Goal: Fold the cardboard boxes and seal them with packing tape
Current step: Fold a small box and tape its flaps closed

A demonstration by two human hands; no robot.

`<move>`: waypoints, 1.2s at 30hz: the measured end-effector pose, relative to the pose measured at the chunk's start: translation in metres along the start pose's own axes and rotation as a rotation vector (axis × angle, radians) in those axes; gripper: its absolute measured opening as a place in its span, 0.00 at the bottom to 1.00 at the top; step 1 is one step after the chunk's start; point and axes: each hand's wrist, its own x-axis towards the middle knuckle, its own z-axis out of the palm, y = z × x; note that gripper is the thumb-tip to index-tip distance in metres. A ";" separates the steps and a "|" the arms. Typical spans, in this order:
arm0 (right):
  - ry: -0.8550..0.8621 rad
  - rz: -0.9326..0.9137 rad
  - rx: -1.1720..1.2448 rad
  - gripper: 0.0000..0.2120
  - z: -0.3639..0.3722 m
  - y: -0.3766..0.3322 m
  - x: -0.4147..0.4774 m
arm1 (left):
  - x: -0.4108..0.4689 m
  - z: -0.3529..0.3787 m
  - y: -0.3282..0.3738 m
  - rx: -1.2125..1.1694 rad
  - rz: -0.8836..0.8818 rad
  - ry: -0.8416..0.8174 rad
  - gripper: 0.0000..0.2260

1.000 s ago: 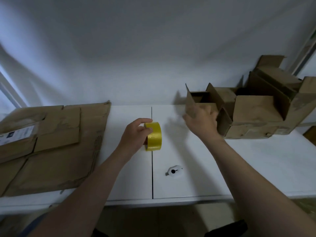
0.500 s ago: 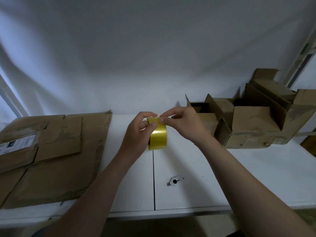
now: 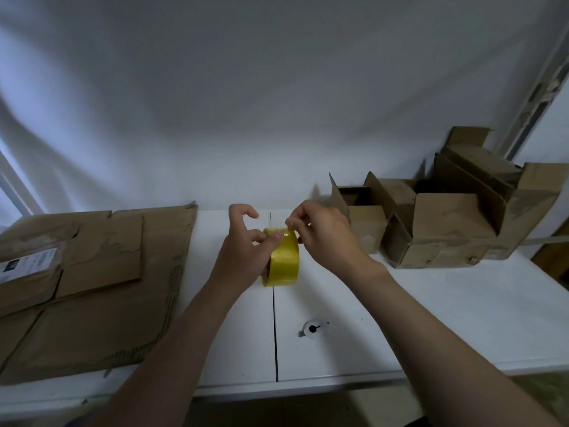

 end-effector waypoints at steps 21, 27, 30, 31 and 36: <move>-0.008 -0.006 0.010 0.04 -0.005 0.004 -0.003 | -0.006 0.004 0.009 -0.111 -0.140 -0.073 0.04; 0.057 0.068 0.092 0.15 -0.004 0.004 -0.004 | -0.010 0.005 0.011 -0.159 -0.158 -0.096 0.05; 0.027 0.018 0.145 0.05 -0.006 0.005 -0.007 | -0.011 0.002 0.009 -0.187 -0.161 -0.086 0.05; 0.004 -0.003 0.168 0.08 -0.006 0.003 -0.008 | -0.010 0.000 0.008 -0.175 -0.148 -0.084 0.05; -0.086 -0.055 0.299 0.01 -0.005 0.001 -0.002 | -0.012 -0.010 0.004 -0.203 -0.106 -0.090 0.02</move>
